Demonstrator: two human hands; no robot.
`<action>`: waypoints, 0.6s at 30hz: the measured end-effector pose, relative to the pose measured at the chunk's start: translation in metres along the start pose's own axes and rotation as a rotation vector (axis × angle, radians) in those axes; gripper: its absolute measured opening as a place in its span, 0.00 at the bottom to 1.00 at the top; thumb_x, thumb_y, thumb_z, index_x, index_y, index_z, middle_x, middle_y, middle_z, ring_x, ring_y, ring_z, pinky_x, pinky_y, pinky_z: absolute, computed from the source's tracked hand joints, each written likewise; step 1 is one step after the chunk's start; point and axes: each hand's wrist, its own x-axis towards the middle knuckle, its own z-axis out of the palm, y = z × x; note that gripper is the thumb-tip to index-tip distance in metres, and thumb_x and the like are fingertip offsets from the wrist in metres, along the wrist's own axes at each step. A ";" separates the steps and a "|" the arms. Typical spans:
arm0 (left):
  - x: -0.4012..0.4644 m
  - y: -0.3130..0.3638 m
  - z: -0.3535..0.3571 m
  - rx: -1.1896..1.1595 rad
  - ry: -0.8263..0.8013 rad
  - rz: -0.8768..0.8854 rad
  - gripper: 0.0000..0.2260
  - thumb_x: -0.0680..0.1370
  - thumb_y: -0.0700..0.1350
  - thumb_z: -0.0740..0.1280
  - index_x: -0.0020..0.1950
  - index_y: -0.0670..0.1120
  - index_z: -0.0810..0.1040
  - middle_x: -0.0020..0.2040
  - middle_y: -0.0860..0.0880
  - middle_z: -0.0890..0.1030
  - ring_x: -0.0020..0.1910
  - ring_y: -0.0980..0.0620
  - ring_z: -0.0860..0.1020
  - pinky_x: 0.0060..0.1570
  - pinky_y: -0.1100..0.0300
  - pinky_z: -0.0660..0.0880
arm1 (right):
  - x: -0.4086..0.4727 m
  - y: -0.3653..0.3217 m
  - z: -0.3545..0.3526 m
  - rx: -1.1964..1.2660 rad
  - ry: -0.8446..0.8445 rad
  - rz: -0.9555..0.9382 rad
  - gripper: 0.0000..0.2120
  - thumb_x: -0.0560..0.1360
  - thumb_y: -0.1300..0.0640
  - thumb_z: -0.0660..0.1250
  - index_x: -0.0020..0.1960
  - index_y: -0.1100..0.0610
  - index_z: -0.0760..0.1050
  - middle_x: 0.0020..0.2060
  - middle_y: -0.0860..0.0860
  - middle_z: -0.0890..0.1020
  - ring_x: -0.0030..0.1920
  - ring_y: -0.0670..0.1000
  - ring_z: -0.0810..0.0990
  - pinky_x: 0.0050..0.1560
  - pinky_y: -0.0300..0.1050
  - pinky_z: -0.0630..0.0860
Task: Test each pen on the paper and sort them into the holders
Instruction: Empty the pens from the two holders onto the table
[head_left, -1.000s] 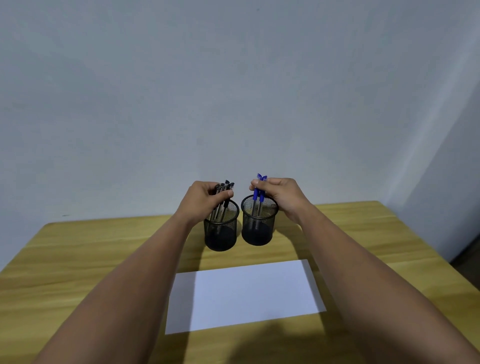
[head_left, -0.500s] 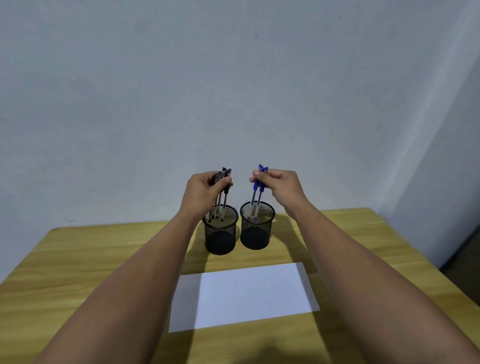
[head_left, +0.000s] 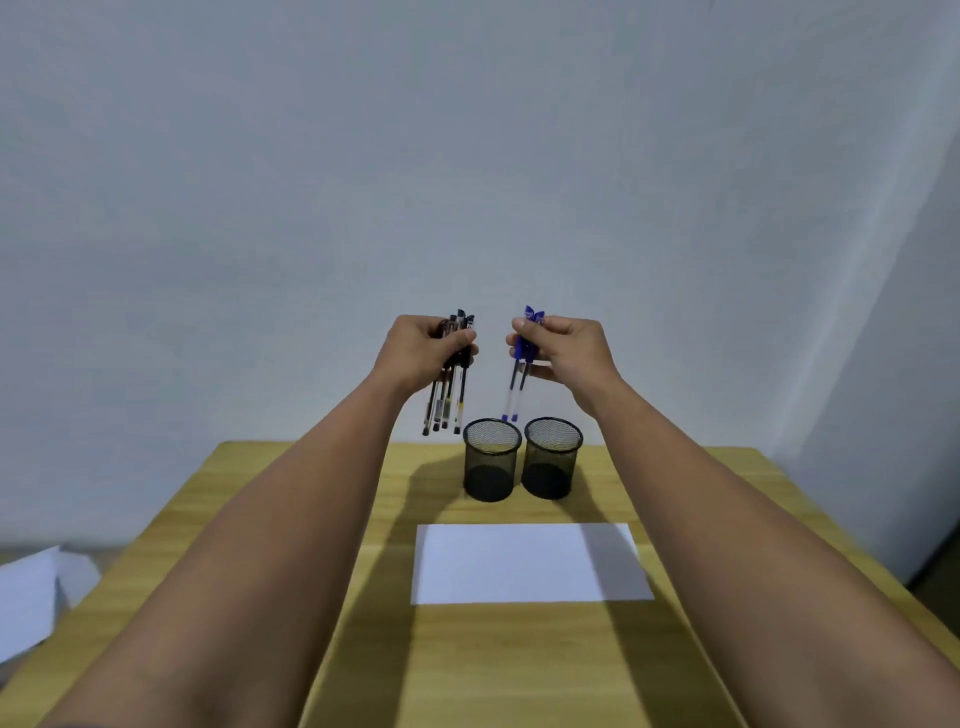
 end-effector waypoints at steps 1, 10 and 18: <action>-0.007 0.004 -0.011 0.002 -0.004 -0.025 0.10 0.79 0.47 0.73 0.53 0.41 0.84 0.46 0.46 0.88 0.47 0.49 0.87 0.47 0.52 0.81 | -0.003 -0.001 0.010 0.002 -0.013 0.008 0.06 0.80 0.55 0.77 0.52 0.57 0.87 0.47 0.56 0.90 0.45 0.51 0.89 0.53 0.53 0.88; -0.044 -0.054 -0.102 0.113 0.092 -0.294 0.11 0.78 0.46 0.74 0.52 0.39 0.83 0.43 0.44 0.88 0.46 0.46 0.87 0.50 0.46 0.81 | -0.019 0.039 0.122 -0.066 -0.193 0.177 0.14 0.78 0.54 0.78 0.55 0.66 0.86 0.45 0.60 0.89 0.43 0.53 0.88 0.41 0.47 0.88; -0.054 -0.162 -0.136 0.135 0.130 -0.519 0.13 0.76 0.44 0.76 0.49 0.34 0.83 0.41 0.41 0.87 0.44 0.43 0.87 0.49 0.44 0.84 | -0.015 0.136 0.207 -0.368 -0.287 0.346 0.15 0.75 0.57 0.82 0.39 0.64 0.80 0.37 0.63 0.84 0.37 0.61 0.86 0.39 0.55 0.88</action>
